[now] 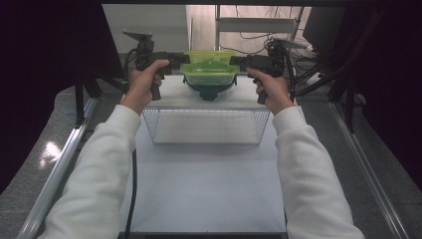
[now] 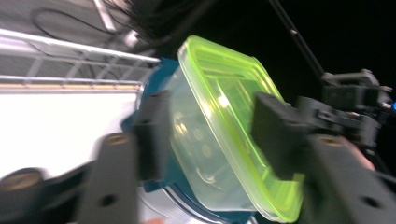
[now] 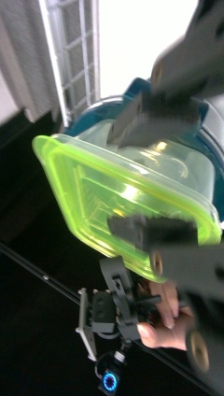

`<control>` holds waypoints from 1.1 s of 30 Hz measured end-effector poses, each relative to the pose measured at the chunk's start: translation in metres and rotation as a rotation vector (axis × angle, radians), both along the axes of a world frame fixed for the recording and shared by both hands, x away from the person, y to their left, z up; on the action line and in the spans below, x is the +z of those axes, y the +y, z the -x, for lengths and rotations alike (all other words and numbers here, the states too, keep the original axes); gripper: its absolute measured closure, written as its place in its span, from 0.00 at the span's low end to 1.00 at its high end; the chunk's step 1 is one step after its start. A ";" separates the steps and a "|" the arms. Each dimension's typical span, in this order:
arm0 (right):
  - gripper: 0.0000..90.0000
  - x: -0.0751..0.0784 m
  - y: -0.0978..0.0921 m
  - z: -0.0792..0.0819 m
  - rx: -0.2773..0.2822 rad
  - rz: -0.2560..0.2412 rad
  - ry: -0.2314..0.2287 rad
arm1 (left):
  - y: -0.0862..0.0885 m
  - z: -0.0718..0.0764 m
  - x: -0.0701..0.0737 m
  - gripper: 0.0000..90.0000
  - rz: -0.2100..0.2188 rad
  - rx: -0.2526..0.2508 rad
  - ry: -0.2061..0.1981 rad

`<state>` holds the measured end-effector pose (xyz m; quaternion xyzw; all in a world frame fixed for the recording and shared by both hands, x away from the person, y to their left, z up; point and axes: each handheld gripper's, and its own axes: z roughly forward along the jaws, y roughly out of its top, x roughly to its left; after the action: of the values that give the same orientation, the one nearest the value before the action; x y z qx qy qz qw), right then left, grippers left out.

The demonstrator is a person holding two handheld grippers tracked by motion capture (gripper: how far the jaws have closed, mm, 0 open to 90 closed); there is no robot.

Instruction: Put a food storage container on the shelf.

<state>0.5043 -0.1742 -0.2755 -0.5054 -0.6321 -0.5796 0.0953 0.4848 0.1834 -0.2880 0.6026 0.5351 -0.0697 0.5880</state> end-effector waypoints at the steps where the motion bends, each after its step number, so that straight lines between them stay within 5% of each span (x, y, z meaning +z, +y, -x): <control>1: 0.46 0.002 -0.001 0.002 -0.017 0.008 -0.027 | 0.002 0.002 0.001 0.40 -0.003 0.009 -0.013; 6: 0.36 0.013 -0.012 0.022 -0.016 0.093 -0.149 | 0.013 0.023 0.008 0.33 -0.082 0.027 -0.104; 10: 0.33 0.016 -0.020 0.045 0.003 0.192 -0.231 | 0.020 0.041 0.006 0.31 -0.092 0.018 -0.136; 14: 0.31 0.011 -0.029 0.072 0.036 0.272 -0.305 | 0.026 0.078 -0.005 0.30 -0.202 0.015 -0.190; 15: 0.31 0.011 -0.029 0.072 0.036 0.272 -0.305 | 0.026 0.078 -0.005 0.30 -0.202 0.015 -0.190; 16: 0.30 0.005 -0.033 0.085 0.045 0.316 -0.332 | 0.027 0.095 -0.014 0.30 -0.253 0.007 -0.218; 17: 0.30 0.005 -0.033 0.085 0.045 0.316 -0.332 | 0.027 0.095 -0.014 0.30 -0.253 0.007 -0.218; 21: 0.27 -0.017 -0.042 0.123 0.082 0.384 -0.375 | 0.027 0.140 -0.044 0.30 -0.306 -0.018 -0.249; 25: 0.26 -0.032 -0.049 0.149 0.088 0.420 -0.416 | 0.023 0.168 -0.065 0.30 -0.318 -0.048 -0.254; 26: 0.25 -0.046 -0.054 0.166 0.092 0.432 -0.415 | 0.022 0.175 -0.071 0.30 -0.321 -0.058 -0.248; 29: 0.25 -0.059 -0.059 0.176 0.089 0.445 -0.409 | 0.019 0.194 -0.087 0.30 -0.333 -0.073 -0.241; 33: 0.25 -0.099 -0.070 0.201 0.095 0.488 -0.369 | 0.011 0.219 -0.123 0.30 -0.389 -0.116 -0.208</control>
<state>0.3036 -0.2445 -0.3740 -0.3695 -0.7822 -0.4876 -0.1180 0.2661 0.1942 -0.4112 0.7382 0.4394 0.0634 0.5079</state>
